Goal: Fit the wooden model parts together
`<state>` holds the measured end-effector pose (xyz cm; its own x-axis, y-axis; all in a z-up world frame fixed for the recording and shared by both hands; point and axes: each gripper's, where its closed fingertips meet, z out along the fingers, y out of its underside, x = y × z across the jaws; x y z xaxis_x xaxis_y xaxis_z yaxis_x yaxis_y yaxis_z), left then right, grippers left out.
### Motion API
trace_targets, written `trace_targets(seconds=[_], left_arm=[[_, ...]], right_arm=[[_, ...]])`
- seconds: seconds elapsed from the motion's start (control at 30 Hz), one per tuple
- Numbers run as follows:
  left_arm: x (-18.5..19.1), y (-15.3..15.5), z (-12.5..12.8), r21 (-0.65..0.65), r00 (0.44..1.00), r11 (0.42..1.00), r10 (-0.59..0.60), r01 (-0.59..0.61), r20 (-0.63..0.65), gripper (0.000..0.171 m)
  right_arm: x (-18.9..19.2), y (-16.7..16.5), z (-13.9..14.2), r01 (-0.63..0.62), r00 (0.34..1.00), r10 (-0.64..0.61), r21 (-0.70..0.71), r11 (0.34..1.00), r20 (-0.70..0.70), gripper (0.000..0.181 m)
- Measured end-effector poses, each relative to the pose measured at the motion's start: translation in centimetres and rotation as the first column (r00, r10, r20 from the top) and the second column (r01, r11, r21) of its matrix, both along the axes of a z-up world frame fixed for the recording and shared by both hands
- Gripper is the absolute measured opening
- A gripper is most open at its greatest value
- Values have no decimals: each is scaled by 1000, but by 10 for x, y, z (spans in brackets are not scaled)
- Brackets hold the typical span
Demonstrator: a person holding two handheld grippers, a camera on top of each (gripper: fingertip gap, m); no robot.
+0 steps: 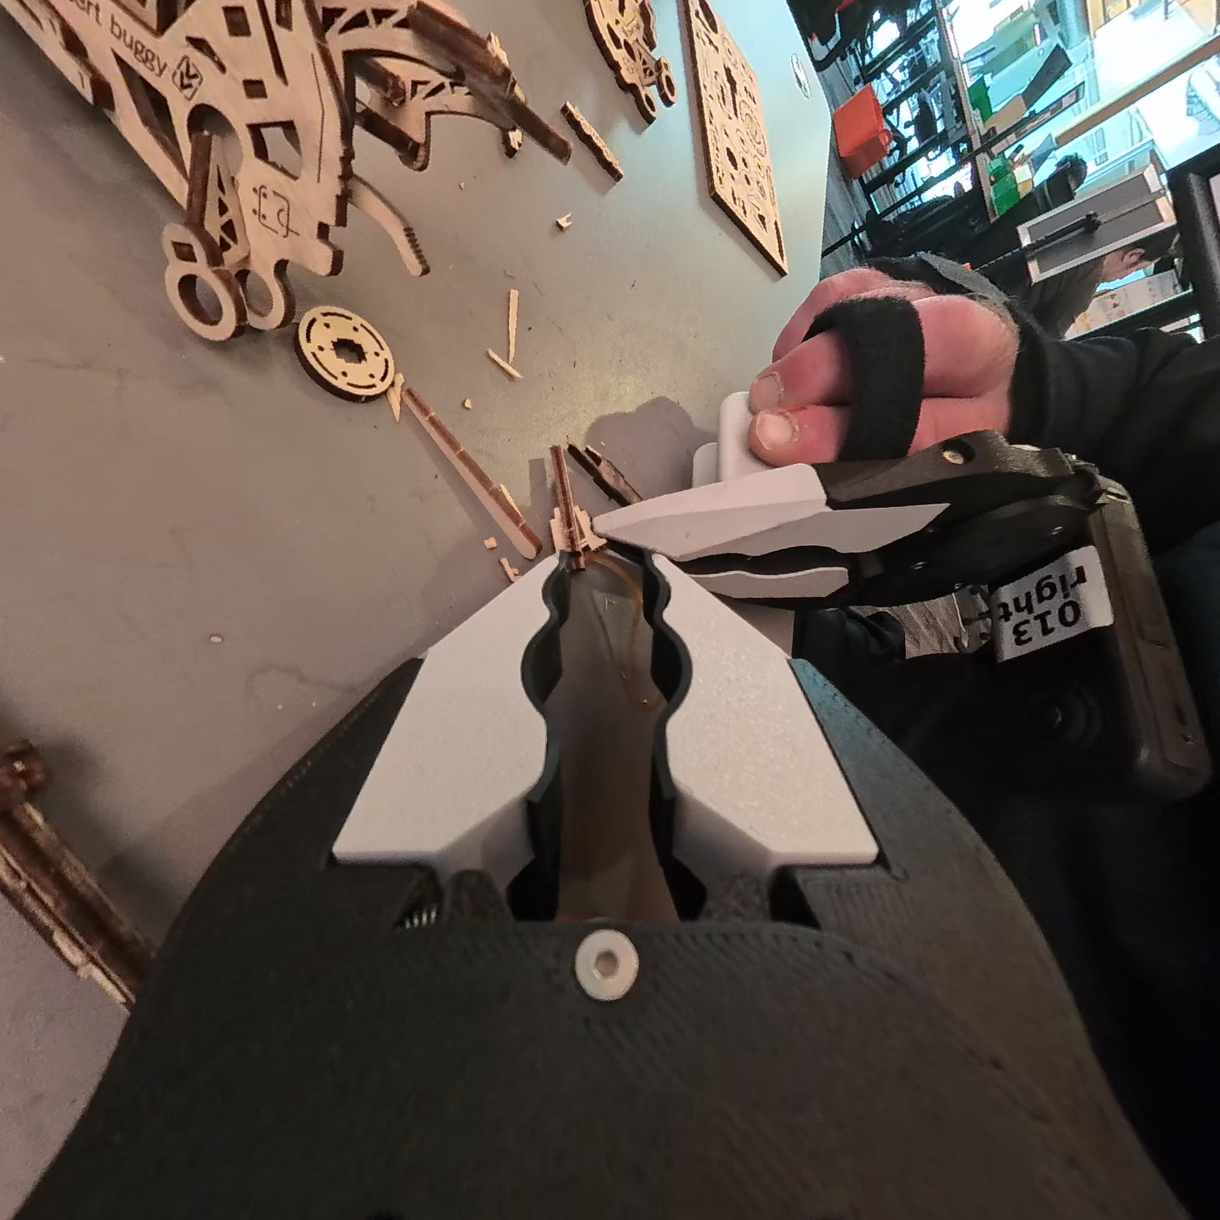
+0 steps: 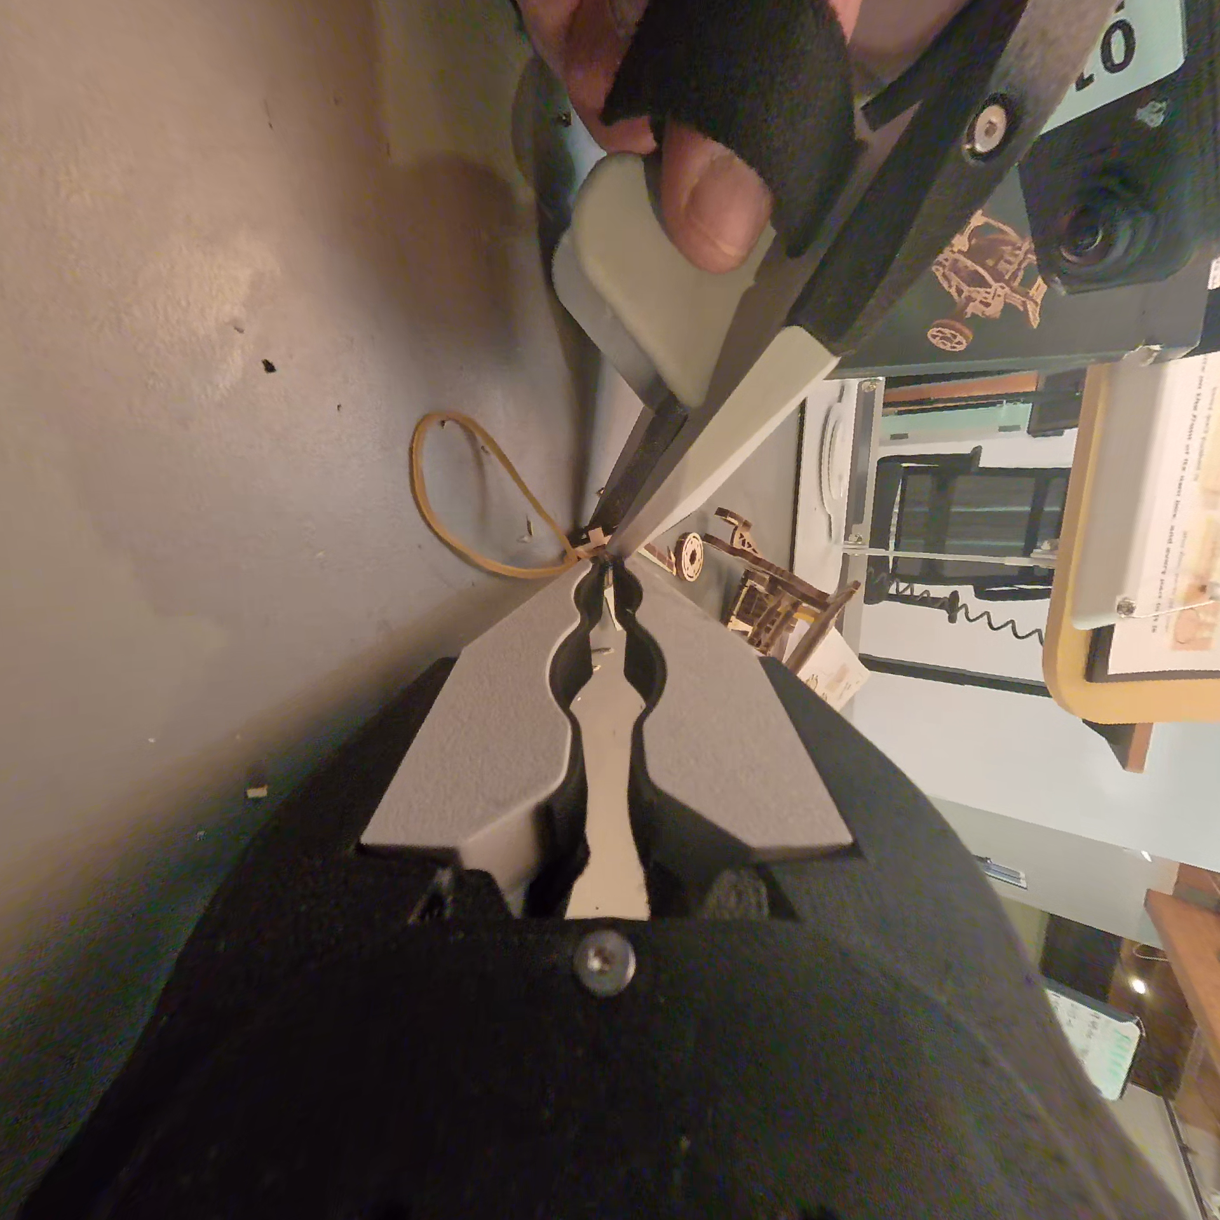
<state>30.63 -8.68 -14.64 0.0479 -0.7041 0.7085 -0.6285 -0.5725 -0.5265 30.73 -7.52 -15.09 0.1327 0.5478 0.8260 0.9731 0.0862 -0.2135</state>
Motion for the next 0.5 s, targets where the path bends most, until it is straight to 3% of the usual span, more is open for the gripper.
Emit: trace_targets(seconds=[0.5], left_arm=[[0,3,-4,-24,1000,1000,12,-12,-28,9]], right_arm=[[-1,-1,-1,-48,999,47,34,998,24,0]])
